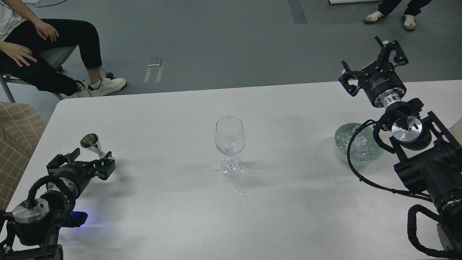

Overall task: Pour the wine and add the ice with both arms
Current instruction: 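Move the left gripper around the metal cup's base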

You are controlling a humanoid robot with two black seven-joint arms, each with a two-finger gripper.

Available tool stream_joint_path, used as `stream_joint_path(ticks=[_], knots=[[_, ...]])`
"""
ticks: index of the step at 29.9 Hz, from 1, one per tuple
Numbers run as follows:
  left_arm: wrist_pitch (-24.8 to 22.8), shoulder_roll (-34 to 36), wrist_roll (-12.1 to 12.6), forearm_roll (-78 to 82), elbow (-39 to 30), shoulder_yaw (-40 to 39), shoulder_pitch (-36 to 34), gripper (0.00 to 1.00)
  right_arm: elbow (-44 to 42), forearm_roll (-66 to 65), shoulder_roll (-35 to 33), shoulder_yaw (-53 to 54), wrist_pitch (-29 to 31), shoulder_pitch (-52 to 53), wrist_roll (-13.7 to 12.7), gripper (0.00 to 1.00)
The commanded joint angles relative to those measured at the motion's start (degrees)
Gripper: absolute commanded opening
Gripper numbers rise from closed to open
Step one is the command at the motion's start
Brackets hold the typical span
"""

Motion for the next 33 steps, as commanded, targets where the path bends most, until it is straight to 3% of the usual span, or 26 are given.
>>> stream_joint_path(ticks=[1,10,33], knots=[[-0.09,-0.09,0.05,0.0,0.62,0.0,-0.28,0.93,-0.03,-0.08,-0.03,0.0,0.0,0.03,0.02,1.0],[-0.18,0.09,0.14,0.09,5.1,0.17,-4.15,0.93,-0.03,-0.08,-0.03,0.0,0.0,0.03,0.02,1.0],[-2.55,-0.35,-0.04,0.0,5.54,0.17,-4.33,0.9,-0.12,-0.08,-0.38,-0.09,0.0,-0.23,0.02,1.0]])
